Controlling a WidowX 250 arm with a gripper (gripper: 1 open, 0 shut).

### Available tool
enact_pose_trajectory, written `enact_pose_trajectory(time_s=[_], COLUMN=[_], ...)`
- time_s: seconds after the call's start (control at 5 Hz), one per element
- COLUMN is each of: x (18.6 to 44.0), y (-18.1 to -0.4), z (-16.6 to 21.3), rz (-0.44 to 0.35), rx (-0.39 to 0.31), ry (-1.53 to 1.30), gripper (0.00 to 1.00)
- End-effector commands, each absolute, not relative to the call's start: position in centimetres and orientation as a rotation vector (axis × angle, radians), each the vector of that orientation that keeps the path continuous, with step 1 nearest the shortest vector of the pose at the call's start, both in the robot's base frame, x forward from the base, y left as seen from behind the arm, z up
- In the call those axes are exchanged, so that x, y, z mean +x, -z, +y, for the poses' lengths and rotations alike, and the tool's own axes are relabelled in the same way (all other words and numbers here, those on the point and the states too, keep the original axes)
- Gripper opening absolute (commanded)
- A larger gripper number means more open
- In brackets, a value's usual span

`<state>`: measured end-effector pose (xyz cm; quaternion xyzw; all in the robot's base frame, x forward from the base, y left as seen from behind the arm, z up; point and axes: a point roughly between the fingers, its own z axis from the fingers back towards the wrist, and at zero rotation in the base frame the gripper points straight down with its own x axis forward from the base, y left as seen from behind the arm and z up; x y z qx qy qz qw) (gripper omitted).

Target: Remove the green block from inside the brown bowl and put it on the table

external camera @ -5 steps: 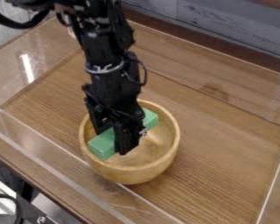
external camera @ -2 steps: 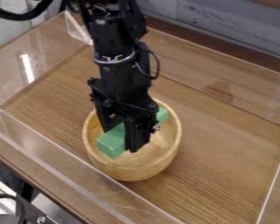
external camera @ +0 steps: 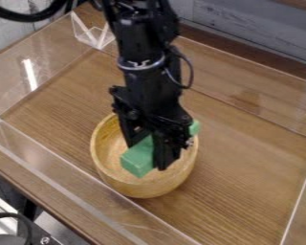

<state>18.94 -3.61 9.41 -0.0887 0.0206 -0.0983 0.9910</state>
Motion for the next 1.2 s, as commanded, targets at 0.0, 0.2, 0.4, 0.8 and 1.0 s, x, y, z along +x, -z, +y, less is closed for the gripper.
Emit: enact_pose_trajectory(time_s=[0.0,0.2,0.4,0.8,1.0], x=[20.0,20.0,20.1,20.3,20.3], y=[-10.9,-11.0,-11.1,-10.5,-9.5], z=[-4.8,-5.7,-6.5,-9.3,-12.4], rz=[-0.027,-0.035,-0.041,-0.051,-0.052], rx=[-0.181,-0.186,-0.193,-0.206,-0.21], ry=[0.204,0.206,0.21,0.227,0.247], gripper=[0.0,0.0,0.0,0.0,0.0])
